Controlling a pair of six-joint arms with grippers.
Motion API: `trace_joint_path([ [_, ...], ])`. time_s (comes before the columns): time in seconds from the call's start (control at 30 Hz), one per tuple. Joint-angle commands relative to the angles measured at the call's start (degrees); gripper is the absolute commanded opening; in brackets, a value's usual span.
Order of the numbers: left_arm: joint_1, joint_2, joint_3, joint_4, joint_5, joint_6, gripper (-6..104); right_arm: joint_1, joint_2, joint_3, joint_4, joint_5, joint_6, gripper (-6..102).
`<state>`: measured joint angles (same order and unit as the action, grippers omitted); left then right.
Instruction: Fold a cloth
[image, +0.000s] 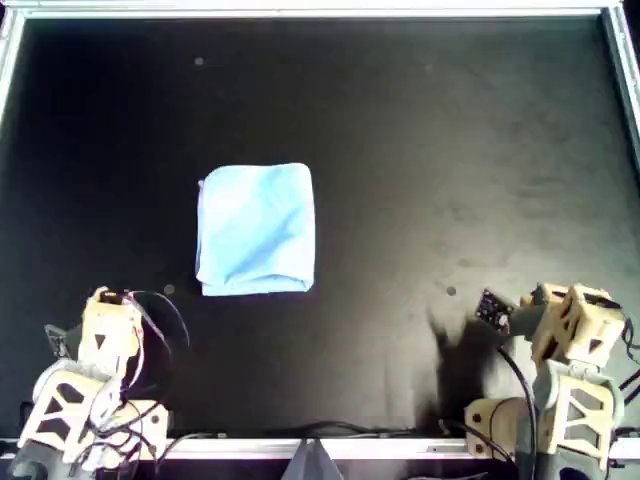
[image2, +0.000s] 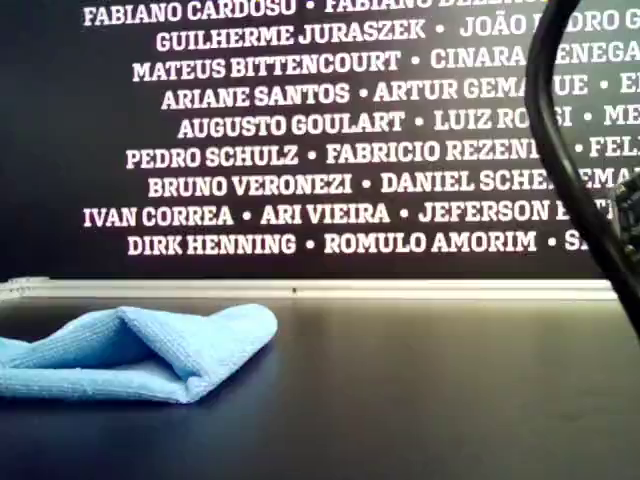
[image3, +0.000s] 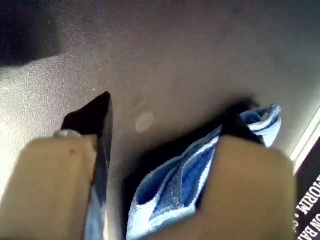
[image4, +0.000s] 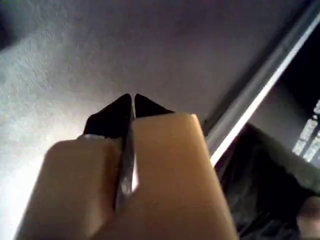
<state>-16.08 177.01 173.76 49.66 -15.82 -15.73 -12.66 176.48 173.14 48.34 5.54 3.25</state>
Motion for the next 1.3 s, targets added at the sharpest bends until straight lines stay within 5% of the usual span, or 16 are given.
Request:
trace_joint_path([
  [0.0, 1.32, 0.62, -0.18, 0.09, -0.7, 0.0, 77, 2.2, 1.67, 0.79, 0.18, 1.32, 0.26, 1],
  [0.37, 4.83, 0.53, -0.18, 0.09, 0.26, 0.0, 77, 7.12, 1.67, 0.7, 0.18, 0.35, 0.26, 2],
  [0.7, 4.75, 0.44, -0.18, 0.09, -0.35, -0.44, 77, 14.33, 1.85, 0.79, 0.35, 1.32, -0.7, 2],
  [1.27, 4.48, 0.44, -0.18, 0.09, 0.26, -0.62, 77, 14.77, 1.85, 0.79, 0.35, 1.32, -0.7, 2],
])
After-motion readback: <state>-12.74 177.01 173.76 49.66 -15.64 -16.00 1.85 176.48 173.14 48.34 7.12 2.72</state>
